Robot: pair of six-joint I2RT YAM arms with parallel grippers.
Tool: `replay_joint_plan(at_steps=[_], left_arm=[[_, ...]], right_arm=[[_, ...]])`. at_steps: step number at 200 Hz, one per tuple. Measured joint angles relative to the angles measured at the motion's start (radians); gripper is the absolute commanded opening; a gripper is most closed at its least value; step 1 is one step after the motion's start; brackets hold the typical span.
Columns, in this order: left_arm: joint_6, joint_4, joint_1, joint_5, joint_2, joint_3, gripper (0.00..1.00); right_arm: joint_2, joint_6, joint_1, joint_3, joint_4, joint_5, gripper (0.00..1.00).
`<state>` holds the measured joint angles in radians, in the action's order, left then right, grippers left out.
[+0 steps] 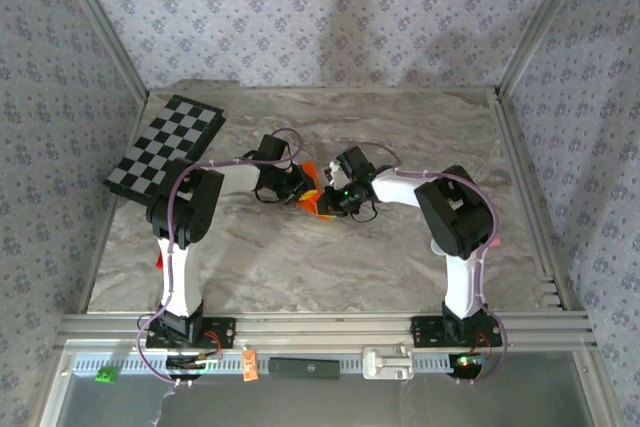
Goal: Fold a paper plane with a square sheet of paper (pick it up from the middle)
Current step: Fourth fold the wing at the center of the table.
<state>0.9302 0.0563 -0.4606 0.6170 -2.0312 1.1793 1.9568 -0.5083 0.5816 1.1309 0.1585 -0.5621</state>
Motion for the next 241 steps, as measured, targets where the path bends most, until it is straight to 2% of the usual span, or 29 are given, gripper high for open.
replay_joint_plan(at_steps=[85,147,241], left_arm=[[0.005,-0.006,0.002,0.016,0.005,0.000,0.20],[-0.069,0.035,0.016,0.026,0.009,0.045,0.20],[-0.119,0.038,0.031,0.030,-0.051,0.085,0.17]], right_arm=[[0.034,0.058,0.001,0.069,0.108,0.003,0.14],[0.039,0.159,0.000,0.097,0.194,0.021,0.14],[0.039,0.187,-0.010,0.097,0.205,0.007,0.14]])
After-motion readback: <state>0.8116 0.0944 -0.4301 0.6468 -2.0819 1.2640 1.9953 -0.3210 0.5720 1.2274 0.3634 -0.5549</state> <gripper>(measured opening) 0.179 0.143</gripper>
